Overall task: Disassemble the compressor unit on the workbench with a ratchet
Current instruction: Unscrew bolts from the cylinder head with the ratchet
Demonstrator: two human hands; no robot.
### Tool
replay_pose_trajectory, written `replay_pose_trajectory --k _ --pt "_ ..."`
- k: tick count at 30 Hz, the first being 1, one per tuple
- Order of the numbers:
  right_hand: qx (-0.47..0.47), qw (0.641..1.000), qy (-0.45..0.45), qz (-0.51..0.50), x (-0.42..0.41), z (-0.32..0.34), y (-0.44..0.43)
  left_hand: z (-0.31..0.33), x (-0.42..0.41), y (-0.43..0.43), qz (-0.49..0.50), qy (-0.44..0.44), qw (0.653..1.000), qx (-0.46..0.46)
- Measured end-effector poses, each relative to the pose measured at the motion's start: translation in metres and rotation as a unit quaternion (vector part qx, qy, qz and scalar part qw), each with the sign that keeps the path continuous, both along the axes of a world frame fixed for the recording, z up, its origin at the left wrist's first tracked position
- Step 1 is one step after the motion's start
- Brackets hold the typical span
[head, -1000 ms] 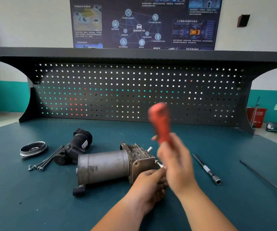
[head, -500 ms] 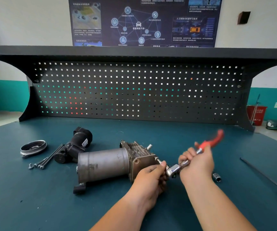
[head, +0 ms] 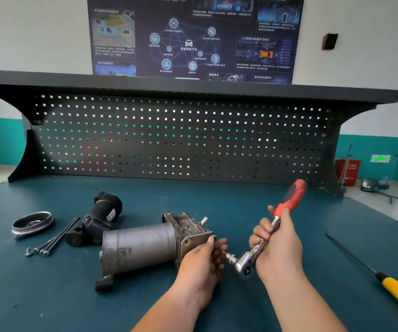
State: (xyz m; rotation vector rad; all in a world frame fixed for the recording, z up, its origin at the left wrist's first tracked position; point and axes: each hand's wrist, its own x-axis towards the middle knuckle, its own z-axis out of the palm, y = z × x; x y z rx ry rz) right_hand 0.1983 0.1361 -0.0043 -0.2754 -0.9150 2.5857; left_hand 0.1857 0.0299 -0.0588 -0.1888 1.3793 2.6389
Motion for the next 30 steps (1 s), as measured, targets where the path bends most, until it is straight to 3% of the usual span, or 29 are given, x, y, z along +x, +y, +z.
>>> replay_pose_trajectory --k 3,4,5,6,8,9,10,11,13,16,17,18,21,24,30 --pt "0.202 0.975 0.086 -0.037 0.018 -0.004 0.029 0.000 -0.001 0.000 -0.012 -0.010 1.000 0.003" --pt "0.307 0.944 0.111 -0.048 0.027 -0.008 0.041 0.000 -0.001 -0.001 -0.014 -0.012 1.000 0.006" --pt "0.433 0.891 0.128 -0.059 0.035 -0.012 0.054 0.000 -0.002 -0.001 -0.015 -0.015 1.000 0.008" --pt "0.567 0.809 0.136 -0.078 0.044 -0.018 0.066 0.001 -0.001 -0.001 -0.015 -0.019 1.000 0.008" --pt "0.792 0.589 0.119 -0.111 0.054 -0.031 0.091 0.004 0.000 0.000 -0.010 -0.028 1.000 0.005" --pt "0.860 0.489 0.100 -0.103 0.058 -0.037 0.098 0.005 0.001 -0.001 -0.004 -0.033 0.999 0.005" --pt "0.899 0.423 0.077 -0.078 0.061 -0.043 0.103 0.006 0.001 -0.001 0.000 -0.040 0.999 0.006" --pt "0.915 0.395 0.064 -0.053 0.063 -0.049 0.108 0.007 0.002 -0.001 0.003 -0.045 0.999 0.006" --pt "0.913 0.404 0.043 -0.018 0.062 -0.055 0.115 0.008 0.004 0.000 0.014 -0.058 0.998 0.017" --pt "0.942 0.333 0.050 -0.001 0.054 -0.060 0.116 0.011 0.007 0.004 0.033 -0.085 0.993 0.072" --pt "0.941 0.331 0.072 -0.016 0.052 -0.059 0.113 0.012 0.008 0.007 0.039 -0.095 0.990 0.093" --pt "0.941 0.330 0.070 -0.016 0.053 -0.056 0.108 0.013 0.009 0.010 0.043 -0.103 0.987 0.116" --pt "0.923 0.381 0.053 -0.017 0.053 -0.070 0.114 0.016 0.011 0.018 0.055 -0.115 0.973 0.191" --pt "0.929 0.367 0.041 -0.017 0.051 -0.070 0.117 0.022 0.018 0.026 0.059 -0.121 0.964 0.228" --pt "0.923 0.382 0.046 -0.013 0.053 -0.070 0.116 0.027 0.047 0.012 0.020 -0.034 0.984 0.171"
